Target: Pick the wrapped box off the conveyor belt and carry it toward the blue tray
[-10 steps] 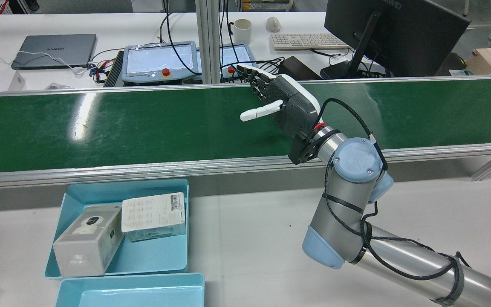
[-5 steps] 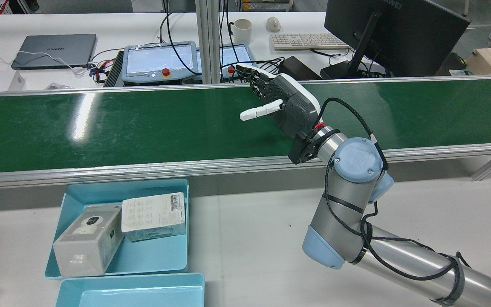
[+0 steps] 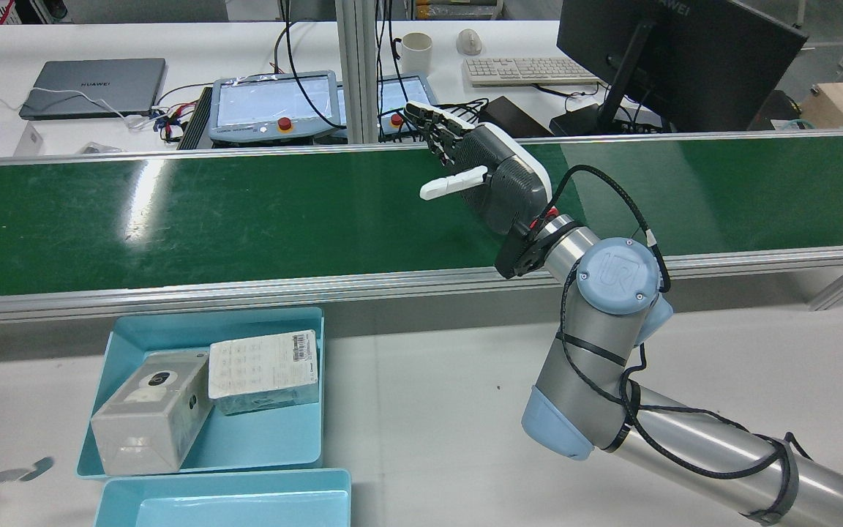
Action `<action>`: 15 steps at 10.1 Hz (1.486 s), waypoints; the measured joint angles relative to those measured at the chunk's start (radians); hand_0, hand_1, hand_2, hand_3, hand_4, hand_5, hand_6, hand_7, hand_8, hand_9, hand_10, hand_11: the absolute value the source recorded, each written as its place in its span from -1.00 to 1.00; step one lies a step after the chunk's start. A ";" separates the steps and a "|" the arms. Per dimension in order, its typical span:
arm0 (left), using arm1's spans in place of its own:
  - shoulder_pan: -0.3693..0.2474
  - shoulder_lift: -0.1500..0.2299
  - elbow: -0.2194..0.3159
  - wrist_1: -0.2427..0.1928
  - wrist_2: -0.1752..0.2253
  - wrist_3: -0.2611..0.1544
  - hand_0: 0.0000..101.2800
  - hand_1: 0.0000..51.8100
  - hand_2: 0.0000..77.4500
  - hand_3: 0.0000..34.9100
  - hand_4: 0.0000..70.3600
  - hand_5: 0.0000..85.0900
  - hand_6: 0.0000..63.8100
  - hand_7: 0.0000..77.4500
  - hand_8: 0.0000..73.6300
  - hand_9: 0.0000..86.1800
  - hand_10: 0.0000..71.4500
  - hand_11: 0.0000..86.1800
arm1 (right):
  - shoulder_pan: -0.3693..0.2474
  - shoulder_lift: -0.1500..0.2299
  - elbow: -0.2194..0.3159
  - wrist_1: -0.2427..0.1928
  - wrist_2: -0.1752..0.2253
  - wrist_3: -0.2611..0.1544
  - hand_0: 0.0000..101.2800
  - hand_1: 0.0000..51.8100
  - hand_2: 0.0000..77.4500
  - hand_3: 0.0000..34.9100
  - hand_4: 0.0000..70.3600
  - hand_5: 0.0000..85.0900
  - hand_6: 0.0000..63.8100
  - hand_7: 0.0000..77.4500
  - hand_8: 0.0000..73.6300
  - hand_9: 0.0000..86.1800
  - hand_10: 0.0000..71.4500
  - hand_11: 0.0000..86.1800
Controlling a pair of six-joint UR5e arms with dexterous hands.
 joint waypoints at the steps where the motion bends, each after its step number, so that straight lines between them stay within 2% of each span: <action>1: 0.000 0.000 0.000 0.000 0.000 0.000 -1.00 -1.00 -0.99 -1.00 -1.00 -0.97 -0.98 -0.99 -0.99 -0.99 -0.98 -0.99 | 0.000 -0.001 -0.002 0.012 0.002 0.010 -0.04 -0.56 -0.90 -0.98 -0.74 -0.71 -0.91 -0.93 -1.00 -0.95 -1.00 -0.97; 4: 0.000 0.000 0.000 0.000 0.000 0.000 -1.00 -1.00 -0.97 -1.00 -1.00 -0.97 -0.98 -0.99 -0.99 -0.99 -0.98 -0.99 | 0.003 -0.004 -0.003 0.015 0.002 0.018 -0.06 -0.52 -0.92 -0.98 -0.74 -0.71 -0.91 -0.93 -1.00 -0.95 -1.00 -0.97; 5: 0.000 0.000 0.000 0.000 0.000 0.000 -1.00 -1.00 -0.97 -1.00 -1.00 -0.97 -0.98 -0.99 -0.99 -0.99 -0.98 -0.99 | 0.012 -0.004 0.002 0.001 0.000 0.014 -0.06 -0.45 -0.89 -0.98 -0.72 -0.69 -0.91 -0.93 -1.00 -0.95 -1.00 -0.97; 6: 0.000 0.000 0.000 0.000 0.000 0.000 -1.00 -1.00 -0.97 -1.00 -1.00 -0.97 -0.98 -0.99 -0.99 -0.99 -0.98 -0.99 | 0.022 -0.003 0.015 -0.045 -0.002 0.011 -0.06 -0.45 -0.89 -0.98 -0.72 -0.69 -0.91 -0.93 -1.00 -0.95 -1.00 -0.97; 7: 0.000 0.000 0.000 0.000 0.000 0.000 -1.00 -1.00 -0.97 -1.00 -1.00 -0.97 -0.98 -0.99 -0.99 -0.99 -0.98 -0.99 | 0.028 -0.002 0.026 -0.102 -0.004 0.008 -0.04 -0.31 -0.82 -0.99 -0.67 -0.65 -0.91 -0.93 -1.00 -0.95 -1.00 -0.97; 8: 0.000 0.000 0.000 0.000 0.000 0.000 -1.00 -1.00 -0.97 -1.00 -1.00 -0.97 -0.98 -0.99 -0.99 -0.99 -0.98 -0.99 | 0.031 0.001 0.033 -0.142 -0.004 0.007 -0.04 -0.31 -0.82 -0.99 -0.67 -0.65 -0.91 -0.93 -1.00 -0.95 -1.00 -0.97; 10: 0.000 0.000 0.000 0.000 0.000 0.000 -1.00 -1.00 -0.99 -1.00 -1.00 -0.97 -0.98 -0.99 -0.99 -0.99 -1.00 -0.99 | 0.026 0.005 0.037 -0.172 -0.004 0.008 0.00 -0.31 -0.76 -0.99 -0.71 -0.64 -0.91 -0.92 -1.00 -0.96 -1.00 -0.97; 11: 0.000 0.000 0.000 0.000 0.000 0.000 -1.00 -1.00 -0.97 -1.00 -1.00 -0.97 -0.98 -0.99 -0.99 -0.99 -0.98 -0.99 | 0.021 0.005 0.036 -0.166 -0.003 0.009 -0.03 -0.39 -0.80 -0.99 -0.75 -0.68 -0.93 -1.00 -1.00 -0.96 -1.00 -0.97; 13: 0.000 0.000 0.000 0.000 0.000 0.000 -1.00 -1.00 -0.97 -1.00 -1.00 -0.97 -1.00 -0.99 -0.99 -0.99 -0.98 -0.99 | 0.013 0.000 0.030 -0.097 -0.003 0.007 -0.03 -0.39 -0.80 -0.99 -0.75 -0.68 -0.93 -1.00 -1.00 -0.96 -1.00 -0.97; 14: 0.000 0.000 0.000 0.000 0.000 0.000 -1.00 -1.00 -0.99 -1.00 -1.00 -0.97 -0.98 -0.99 -0.99 -0.99 -0.98 -0.99 | 0.012 -0.002 0.028 -0.069 -0.004 0.005 -0.04 -0.47 -0.86 -0.99 -0.75 -0.71 -0.93 -0.99 -1.00 -0.96 -1.00 -0.97; 15: 0.000 0.000 0.000 0.000 0.000 0.000 -1.00 -1.00 -0.99 -1.00 -1.00 -0.97 -0.98 -0.99 -0.99 -0.99 -0.98 -0.99 | 0.012 -0.003 0.027 -0.063 -0.005 0.003 -0.05 -0.39 -0.79 -0.99 -0.71 -0.67 -0.90 -0.92 -1.00 -0.96 -1.00 -0.97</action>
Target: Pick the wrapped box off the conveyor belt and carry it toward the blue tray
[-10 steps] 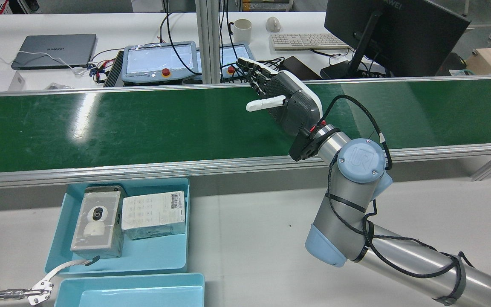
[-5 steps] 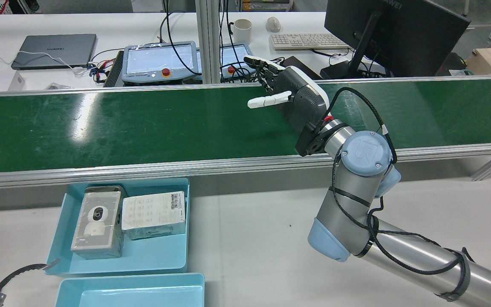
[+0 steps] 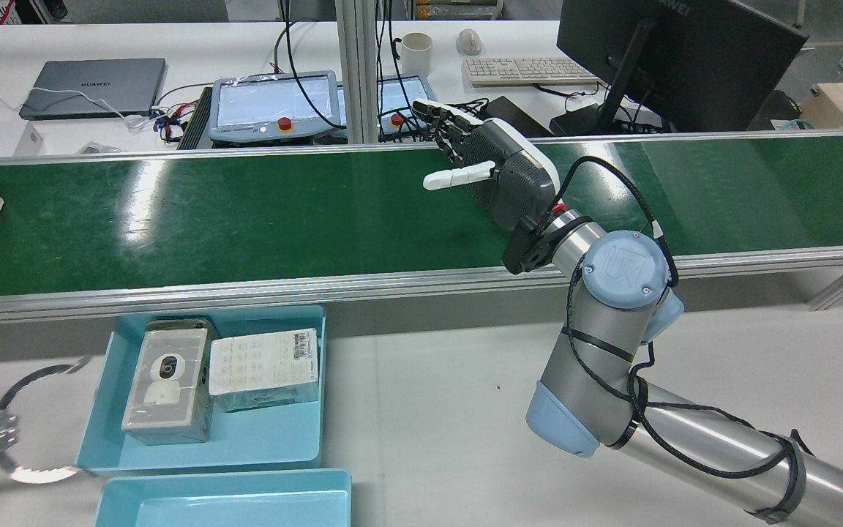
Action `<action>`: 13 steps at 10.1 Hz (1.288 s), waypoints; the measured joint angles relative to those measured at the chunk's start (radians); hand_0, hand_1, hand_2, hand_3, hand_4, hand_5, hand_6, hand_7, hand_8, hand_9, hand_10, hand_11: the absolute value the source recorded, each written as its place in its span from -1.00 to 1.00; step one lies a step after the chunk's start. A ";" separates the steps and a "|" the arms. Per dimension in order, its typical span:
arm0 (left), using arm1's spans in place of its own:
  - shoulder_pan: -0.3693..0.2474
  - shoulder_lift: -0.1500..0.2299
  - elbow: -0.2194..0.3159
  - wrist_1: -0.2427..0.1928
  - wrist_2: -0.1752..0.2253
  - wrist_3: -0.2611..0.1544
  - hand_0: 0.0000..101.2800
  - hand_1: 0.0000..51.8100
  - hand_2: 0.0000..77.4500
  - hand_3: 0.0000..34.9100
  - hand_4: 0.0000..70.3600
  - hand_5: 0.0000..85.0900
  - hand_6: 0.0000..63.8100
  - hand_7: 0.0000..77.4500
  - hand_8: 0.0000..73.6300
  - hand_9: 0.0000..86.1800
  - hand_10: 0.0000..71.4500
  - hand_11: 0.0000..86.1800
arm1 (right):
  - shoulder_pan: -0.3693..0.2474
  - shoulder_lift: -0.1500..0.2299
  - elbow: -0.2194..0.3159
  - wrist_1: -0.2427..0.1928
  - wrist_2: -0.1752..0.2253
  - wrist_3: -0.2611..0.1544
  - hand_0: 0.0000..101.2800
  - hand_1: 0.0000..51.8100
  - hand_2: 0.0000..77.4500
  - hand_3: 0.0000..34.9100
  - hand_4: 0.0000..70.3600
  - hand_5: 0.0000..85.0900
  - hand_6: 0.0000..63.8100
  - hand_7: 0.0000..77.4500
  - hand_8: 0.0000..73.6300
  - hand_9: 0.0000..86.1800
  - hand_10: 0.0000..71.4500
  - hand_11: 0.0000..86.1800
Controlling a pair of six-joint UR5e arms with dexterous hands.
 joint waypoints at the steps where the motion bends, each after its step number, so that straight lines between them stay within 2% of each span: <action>1: 0.000 0.000 0.000 0.000 0.000 0.000 -1.00 -1.00 -0.99 -1.00 -1.00 -0.97 -1.00 -0.99 -0.99 -0.99 -0.98 -0.99 | 0.001 0.000 0.000 -0.012 -0.001 -0.001 -0.05 -0.39 -0.79 -0.99 -0.71 -0.67 -0.90 -0.92 -1.00 -0.96 -1.00 -0.97; 2: 0.000 0.000 0.000 0.000 0.000 0.000 -1.00 -1.00 -0.99 -1.00 -1.00 -0.97 -0.98 -0.99 -0.99 -0.99 -1.00 -0.99 | 0.001 0.000 0.000 -0.024 -0.001 0.000 -0.05 -0.39 -0.79 -0.99 -0.67 -0.64 -0.91 -0.92 -1.00 -0.96 -1.00 -0.97; 3: 0.000 0.000 0.000 0.000 0.000 0.000 -1.00 -1.00 -0.99 -1.00 -1.00 -0.97 -0.98 -0.99 -0.99 -0.99 -1.00 -0.99 | 0.001 0.000 0.000 -0.031 -0.001 0.000 -0.02 -0.26 -0.75 -0.99 -0.67 -0.63 -0.91 -0.89 -1.00 -0.96 -1.00 -0.97; 4: 0.000 0.000 0.000 0.000 0.000 0.000 -1.00 -1.00 -0.97 -1.00 -1.00 -0.97 -0.98 -0.99 -0.99 -0.99 -0.98 -0.99 | 0.002 0.000 0.000 -0.035 -0.001 0.000 -0.02 -0.26 -0.75 -0.99 -0.67 -0.63 -0.91 -0.89 -1.00 -0.96 -1.00 -0.97; 6: 0.000 0.000 0.000 0.000 0.000 0.000 -1.00 -1.00 -0.97 -1.00 -1.00 -0.97 -0.98 -0.99 -0.99 -0.99 -0.98 -0.99 | 0.002 0.002 0.001 -0.037 0.000 0.002 -0.02 -0.41 -0.76 -0.99 -0.67 -0.67 -0.91 -0.92 -1.00 -0.96 -1.00 -0.97; 13: 0.000 0.000 0.000 0.000 0.000 0.000 -1.00 -1.00 -0.99 -1.00 -1.00 -0.97 -0.98 -0.99 -0.99 -0.99 -0.98 -0.99 | 0.002 -0.001 0.002 -0.037 0.001 -0.001 -0.03 -0.39 -0.80 -0.99 -0.71 -0.65 -0.91 -0.93 -1.00 -0.96 -1.00 -0.97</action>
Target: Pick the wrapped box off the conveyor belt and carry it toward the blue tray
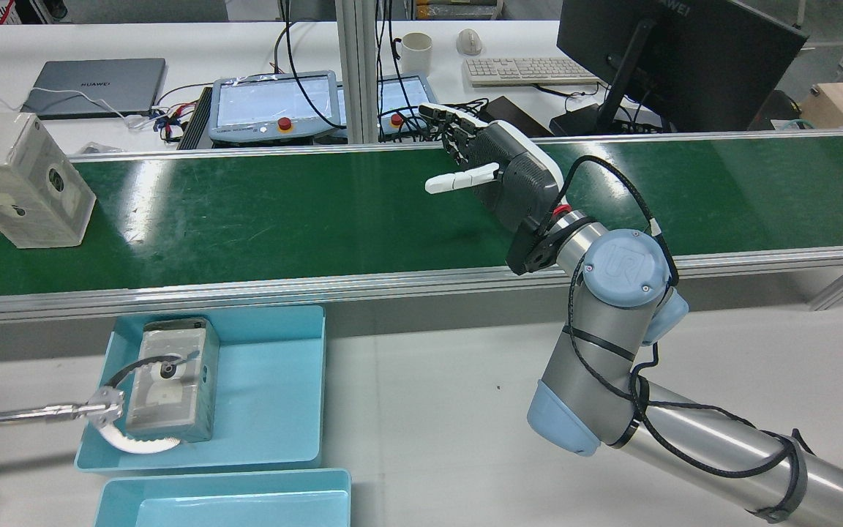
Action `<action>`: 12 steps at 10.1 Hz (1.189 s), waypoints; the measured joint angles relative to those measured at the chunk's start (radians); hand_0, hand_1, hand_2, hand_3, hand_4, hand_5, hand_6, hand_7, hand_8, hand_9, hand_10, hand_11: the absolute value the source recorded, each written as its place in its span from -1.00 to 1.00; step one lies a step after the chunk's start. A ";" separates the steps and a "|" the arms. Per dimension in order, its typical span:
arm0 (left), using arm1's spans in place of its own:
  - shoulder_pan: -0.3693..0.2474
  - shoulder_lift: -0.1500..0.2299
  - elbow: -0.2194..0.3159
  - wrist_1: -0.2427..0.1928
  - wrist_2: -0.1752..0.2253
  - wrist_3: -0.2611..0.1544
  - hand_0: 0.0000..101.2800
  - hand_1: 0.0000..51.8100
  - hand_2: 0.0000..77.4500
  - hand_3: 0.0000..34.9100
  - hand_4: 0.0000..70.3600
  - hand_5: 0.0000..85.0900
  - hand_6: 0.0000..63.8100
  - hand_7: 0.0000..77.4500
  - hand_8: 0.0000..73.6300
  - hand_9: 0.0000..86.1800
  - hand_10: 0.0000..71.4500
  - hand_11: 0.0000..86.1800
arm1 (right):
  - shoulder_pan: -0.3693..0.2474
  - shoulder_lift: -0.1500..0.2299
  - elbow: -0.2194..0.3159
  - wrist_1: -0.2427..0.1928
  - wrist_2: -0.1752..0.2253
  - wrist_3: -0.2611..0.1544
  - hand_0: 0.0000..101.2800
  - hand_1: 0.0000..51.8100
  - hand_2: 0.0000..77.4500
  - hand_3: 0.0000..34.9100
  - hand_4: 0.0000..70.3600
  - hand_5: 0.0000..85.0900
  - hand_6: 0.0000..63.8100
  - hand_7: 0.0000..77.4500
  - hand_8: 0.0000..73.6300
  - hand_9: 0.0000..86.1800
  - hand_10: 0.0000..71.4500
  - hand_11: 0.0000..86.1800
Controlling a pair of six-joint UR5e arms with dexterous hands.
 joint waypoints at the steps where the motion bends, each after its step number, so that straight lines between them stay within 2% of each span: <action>1: 0.000 0.000 0.000 0.000 0.000 0.000 -1.00 -1.00 -0.97 -1.00 -1.00 -0.97 -0.98 -0.99 -0.99 -0.99 -0.98 -0.99 | 0.000 0.000 -0.001 0.000 0.000 0.000 -0.03 -0.39 -0.80 -0.99 -0.71 -0.65 -0.91 -0.93 -1.00 -0.96 -1.00 -0.97; 12: 0.000 0.000 0.000 0.000 0.000 0.000 -1.00 -1.00 -0.99 -1.00 -1.00 -0.97 -0.98 -0.99 -0.99 -0.99 -0.98 -0.99 | 0.005 -0.010 -0.003 0.003 0.002 0.005 -0.05 -0.41 -0.83 -0.99 -0.75 -0.71 -0.91 -0.93 -1.00 -0.96 -1.00 -0.97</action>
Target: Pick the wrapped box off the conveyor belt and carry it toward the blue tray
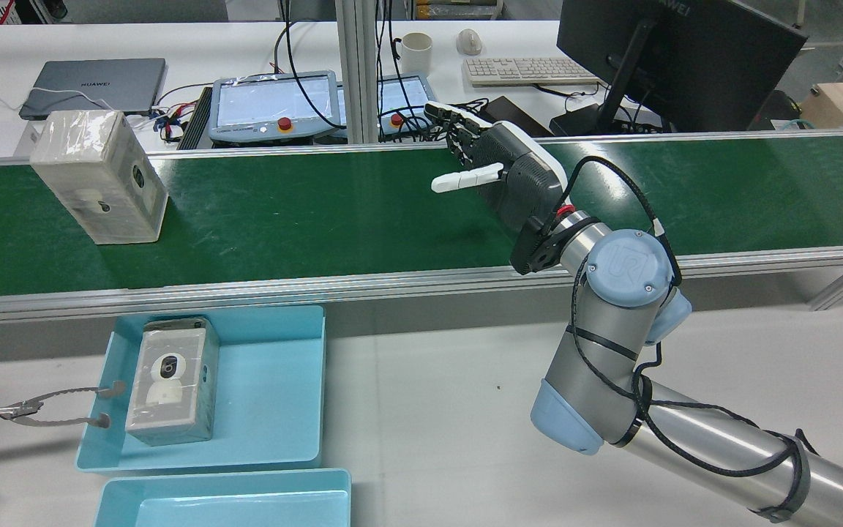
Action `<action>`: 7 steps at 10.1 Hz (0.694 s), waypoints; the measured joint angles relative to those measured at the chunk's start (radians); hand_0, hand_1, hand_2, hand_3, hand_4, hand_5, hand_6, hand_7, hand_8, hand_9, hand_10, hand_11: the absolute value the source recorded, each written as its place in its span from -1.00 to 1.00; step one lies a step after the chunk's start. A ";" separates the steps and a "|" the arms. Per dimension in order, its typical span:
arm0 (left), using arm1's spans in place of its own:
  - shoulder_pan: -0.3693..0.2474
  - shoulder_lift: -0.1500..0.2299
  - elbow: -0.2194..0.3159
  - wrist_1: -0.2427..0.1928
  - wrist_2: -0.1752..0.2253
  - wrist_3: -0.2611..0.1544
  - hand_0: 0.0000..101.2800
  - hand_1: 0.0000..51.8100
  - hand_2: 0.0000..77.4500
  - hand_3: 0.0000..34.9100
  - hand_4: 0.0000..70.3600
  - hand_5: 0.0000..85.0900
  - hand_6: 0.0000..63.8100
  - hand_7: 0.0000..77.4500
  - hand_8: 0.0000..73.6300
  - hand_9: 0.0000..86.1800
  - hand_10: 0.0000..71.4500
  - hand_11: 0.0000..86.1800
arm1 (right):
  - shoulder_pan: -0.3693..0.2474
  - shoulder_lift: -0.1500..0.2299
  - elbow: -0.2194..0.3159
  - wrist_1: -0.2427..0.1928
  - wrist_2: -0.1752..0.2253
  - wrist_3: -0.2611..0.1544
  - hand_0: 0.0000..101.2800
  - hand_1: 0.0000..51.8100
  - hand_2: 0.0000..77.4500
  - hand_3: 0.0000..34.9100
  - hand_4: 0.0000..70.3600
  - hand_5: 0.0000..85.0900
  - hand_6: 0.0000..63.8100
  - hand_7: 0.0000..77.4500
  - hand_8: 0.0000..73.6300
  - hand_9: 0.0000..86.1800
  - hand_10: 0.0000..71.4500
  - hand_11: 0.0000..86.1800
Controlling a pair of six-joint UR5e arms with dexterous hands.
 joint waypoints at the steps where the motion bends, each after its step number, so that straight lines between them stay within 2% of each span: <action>1: 0.000 0.000 0.000 0.000 0.000 0.000 -1.00 -1.00 -0.99 -1.00 -1.00 -0.97 -0.98 -0.99 -0.99 -0.99 -0.98 -0.99 | 0.000 -0.004 -0.001 0.000 0.001 0.002 -0.05 -0.41 -0.83 -0.99 -0.75 -0.69 -0.91 -0.93 -1.00 -0.96 -1.00 -0.97; 7: 0.000 0.000 0.000 0.000 0.000 0.000 -1.00 -1.00 -0.99 -1.00 -1.00 -0.97 -0.98 -0.99 -0.99 -0.99 -0.98 -0.99 | 0.004 -0.017 -0.013 0.001 0.004 0.007 -0.05 -0.41 -0.83 -0.98 -0.74 -0.67 -0.91 -0.94 -1.00 -0.96 -1.00 -0.97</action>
